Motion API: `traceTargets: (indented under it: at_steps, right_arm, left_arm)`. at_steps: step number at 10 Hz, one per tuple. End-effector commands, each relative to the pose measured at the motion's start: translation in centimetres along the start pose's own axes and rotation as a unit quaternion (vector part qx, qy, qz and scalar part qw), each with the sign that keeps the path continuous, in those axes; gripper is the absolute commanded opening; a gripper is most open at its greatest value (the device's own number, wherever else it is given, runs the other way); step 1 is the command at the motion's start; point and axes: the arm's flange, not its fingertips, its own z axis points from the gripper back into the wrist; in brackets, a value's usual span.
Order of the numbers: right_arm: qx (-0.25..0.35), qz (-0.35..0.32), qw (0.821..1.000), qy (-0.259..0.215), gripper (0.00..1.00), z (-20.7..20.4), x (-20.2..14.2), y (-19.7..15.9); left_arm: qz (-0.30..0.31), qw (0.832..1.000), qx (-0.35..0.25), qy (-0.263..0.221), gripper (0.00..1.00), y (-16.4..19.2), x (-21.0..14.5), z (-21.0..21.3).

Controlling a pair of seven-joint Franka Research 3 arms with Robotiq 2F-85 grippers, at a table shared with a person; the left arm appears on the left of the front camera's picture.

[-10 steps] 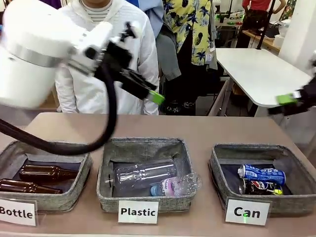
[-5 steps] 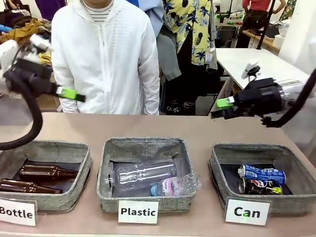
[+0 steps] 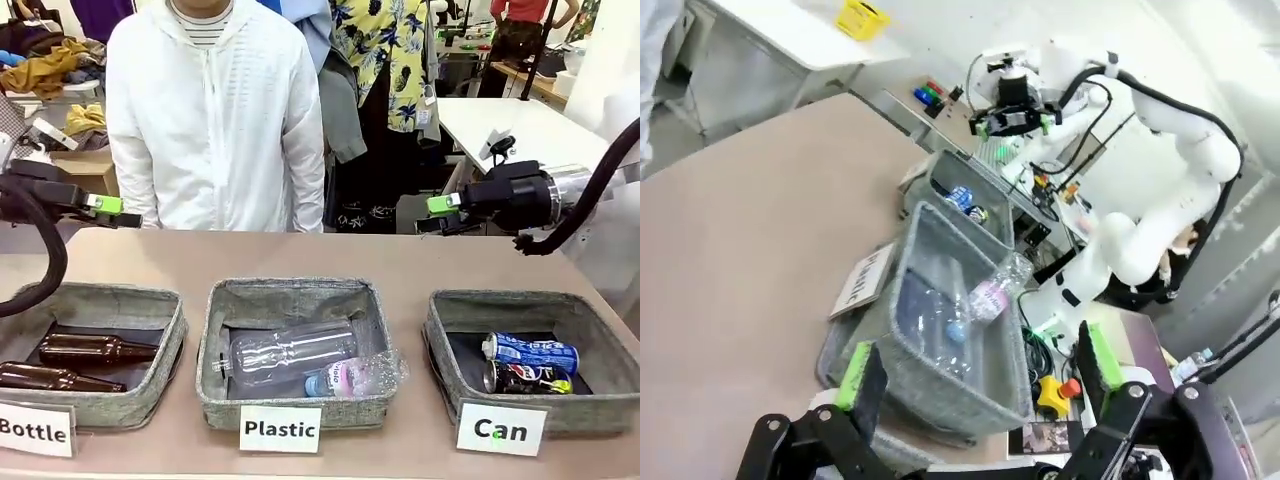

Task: Sort the can waste into the basket.
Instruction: Pick up the can waste from the table and place it in the right Fabric basket.

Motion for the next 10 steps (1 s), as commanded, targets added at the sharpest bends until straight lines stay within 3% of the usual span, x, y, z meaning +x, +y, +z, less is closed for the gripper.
traceTargets:
  at_steps: [1,10]
  right_arm:
    - [-0.002,-0.008,1.000,0.006,1.00,-0.08,-0.18,0.91]
    - [-0.002,-0.008,1.000,0.006,1.00,-0.08,-0.18,0.91]
  left_arm:
    - [-0.008,1.000,0.002,0.014,1.00,-1.67,0.19,-0.56]
    - [-0.008,1.000,0.002,0.014,1.00,-1.67,0.19,-0.56]
